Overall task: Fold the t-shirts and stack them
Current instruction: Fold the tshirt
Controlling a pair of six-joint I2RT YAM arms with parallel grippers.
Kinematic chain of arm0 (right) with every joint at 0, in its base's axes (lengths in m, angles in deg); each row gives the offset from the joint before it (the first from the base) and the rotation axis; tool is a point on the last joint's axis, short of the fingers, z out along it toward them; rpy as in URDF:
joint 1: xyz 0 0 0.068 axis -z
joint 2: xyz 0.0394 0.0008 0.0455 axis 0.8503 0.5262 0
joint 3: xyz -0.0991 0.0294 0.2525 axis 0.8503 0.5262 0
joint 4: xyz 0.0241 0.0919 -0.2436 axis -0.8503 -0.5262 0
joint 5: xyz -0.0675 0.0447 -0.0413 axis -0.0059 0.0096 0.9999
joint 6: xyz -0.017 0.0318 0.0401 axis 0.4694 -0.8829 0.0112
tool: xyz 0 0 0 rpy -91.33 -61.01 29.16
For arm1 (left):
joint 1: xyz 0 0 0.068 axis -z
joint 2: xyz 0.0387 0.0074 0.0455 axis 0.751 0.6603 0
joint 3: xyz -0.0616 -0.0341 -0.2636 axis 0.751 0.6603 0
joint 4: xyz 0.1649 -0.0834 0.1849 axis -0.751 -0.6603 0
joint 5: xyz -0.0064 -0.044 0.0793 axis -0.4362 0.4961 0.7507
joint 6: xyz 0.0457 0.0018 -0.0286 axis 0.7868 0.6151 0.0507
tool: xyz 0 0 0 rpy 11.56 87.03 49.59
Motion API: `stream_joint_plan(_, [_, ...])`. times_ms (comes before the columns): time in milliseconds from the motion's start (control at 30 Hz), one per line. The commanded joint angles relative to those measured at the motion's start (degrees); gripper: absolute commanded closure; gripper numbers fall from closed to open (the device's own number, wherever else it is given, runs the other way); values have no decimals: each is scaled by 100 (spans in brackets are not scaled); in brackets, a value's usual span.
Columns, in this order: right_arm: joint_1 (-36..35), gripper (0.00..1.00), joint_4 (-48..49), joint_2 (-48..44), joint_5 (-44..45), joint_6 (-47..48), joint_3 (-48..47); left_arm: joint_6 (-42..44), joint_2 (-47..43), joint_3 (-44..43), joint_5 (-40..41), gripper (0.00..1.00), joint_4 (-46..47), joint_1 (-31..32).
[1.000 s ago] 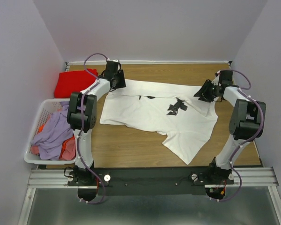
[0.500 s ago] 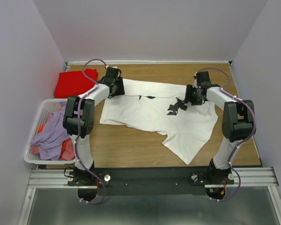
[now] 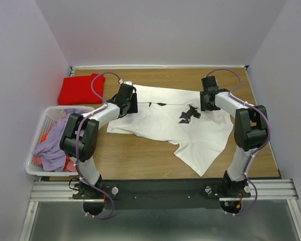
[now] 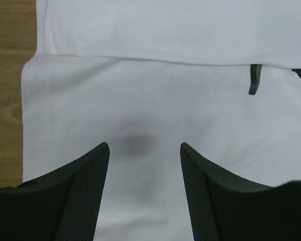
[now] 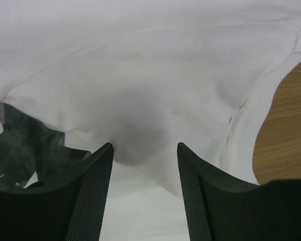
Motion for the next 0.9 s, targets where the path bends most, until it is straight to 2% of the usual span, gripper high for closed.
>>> stream_joint_plan(0, [-75,39,-151,170,480,215,-196,148,-97,149,369,33,314,107])
stream_joint_plan(167, [-224,39,-160,82,-153,487,-205,209,-71,220,474,33,464,168])
stream_joint_plan(367, [-313,34,-169,214,-92,549,-196,227,0,228,474,32,552,195])
stream_joint_plan(733, [-304,34,-160,583,909,646,-469,253,0,228,483,32,569,230])
stream_joint_plan(867, [-313,34,-160,619,1226,970,-592,262,-9,211,448,32,561,247])
